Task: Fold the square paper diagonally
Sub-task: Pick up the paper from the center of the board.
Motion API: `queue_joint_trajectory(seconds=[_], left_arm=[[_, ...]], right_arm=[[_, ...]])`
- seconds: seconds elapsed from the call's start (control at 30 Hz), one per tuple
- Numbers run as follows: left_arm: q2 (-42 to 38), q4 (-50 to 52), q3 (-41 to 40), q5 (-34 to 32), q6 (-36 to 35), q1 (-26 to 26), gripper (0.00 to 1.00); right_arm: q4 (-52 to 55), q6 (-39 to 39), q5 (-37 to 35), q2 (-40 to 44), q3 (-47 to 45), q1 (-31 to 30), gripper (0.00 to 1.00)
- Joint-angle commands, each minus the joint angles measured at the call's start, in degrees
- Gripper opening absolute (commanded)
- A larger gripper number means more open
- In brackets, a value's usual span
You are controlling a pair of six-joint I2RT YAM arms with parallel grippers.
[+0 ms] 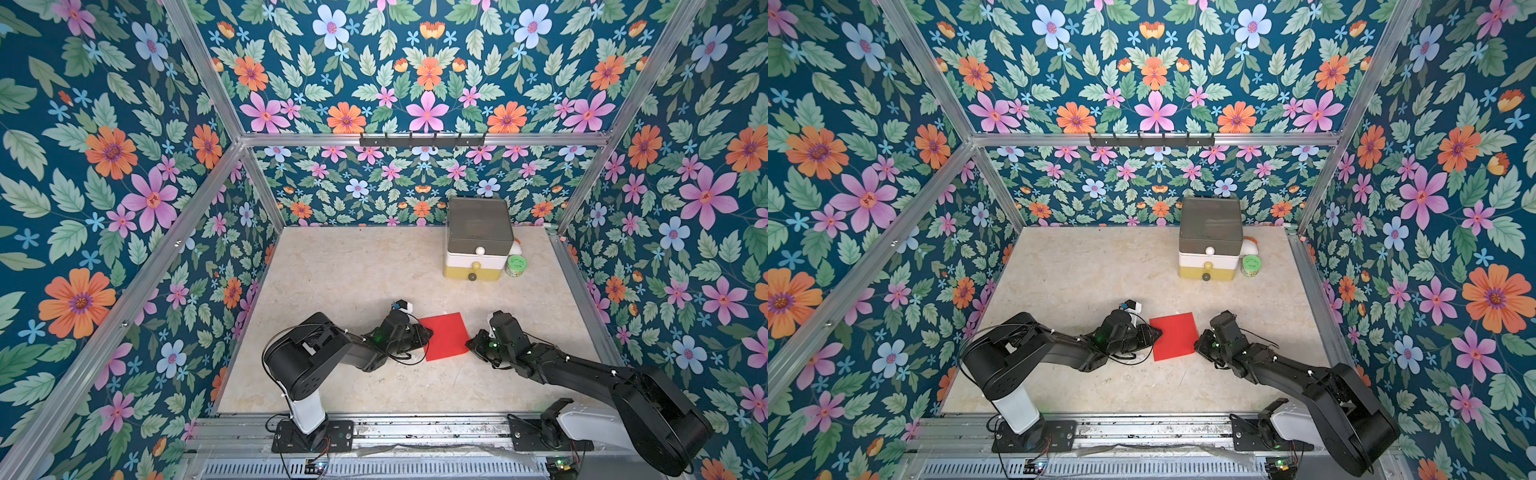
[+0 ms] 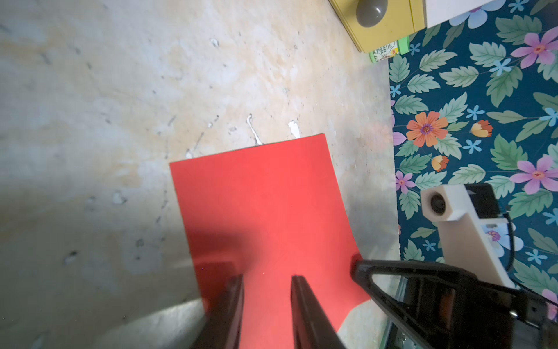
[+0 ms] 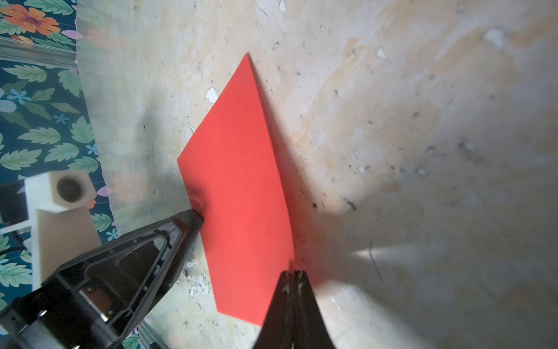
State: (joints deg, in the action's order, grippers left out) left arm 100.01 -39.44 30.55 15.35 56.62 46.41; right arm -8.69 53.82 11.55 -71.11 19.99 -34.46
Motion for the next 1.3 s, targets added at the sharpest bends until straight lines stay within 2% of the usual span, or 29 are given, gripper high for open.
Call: queue_joint_trajectory(seconds=[0.0,0.23,0.53,0.7,0.87,1.27], left_arm=[[-0.67,13.35,-0.92,-2.38,-1.31,-0.24,0.40],[-4.67,14.16,-1.19,-3.26,-2.17,-1.24,0.48],[-16.09,13.25,-8.17,-1.96,-0.76,-8.24,0.58],[-18.79,3.87,-14.13,-0.99,3.67,-8.59,0.62],[-19.06,-12.20,-20.24,-1.14,9.54,-8.61,0.65],[-18.78,-23.74,-24.56,-3.93,13.08,-8.57,0.68]], right_arm=[[1.20,-1.09,-1.14,0.02,0.49,-0.08,0.00],[2.04,-0.92,-0.67,-0.31,2.07,-1.29,0.00],[7.24,-0.02,-0.89,2.74,9.31,-3.72,0.00],[9.42,-0.95,-0.14,1.62,16.81,-5.64,0.00],[10.61,-1.83,0.68,-0.78,23.66,-7.98,0.00],[12.41,-4.34,1.98,-6.79,36.87,-11.85,0.00]])
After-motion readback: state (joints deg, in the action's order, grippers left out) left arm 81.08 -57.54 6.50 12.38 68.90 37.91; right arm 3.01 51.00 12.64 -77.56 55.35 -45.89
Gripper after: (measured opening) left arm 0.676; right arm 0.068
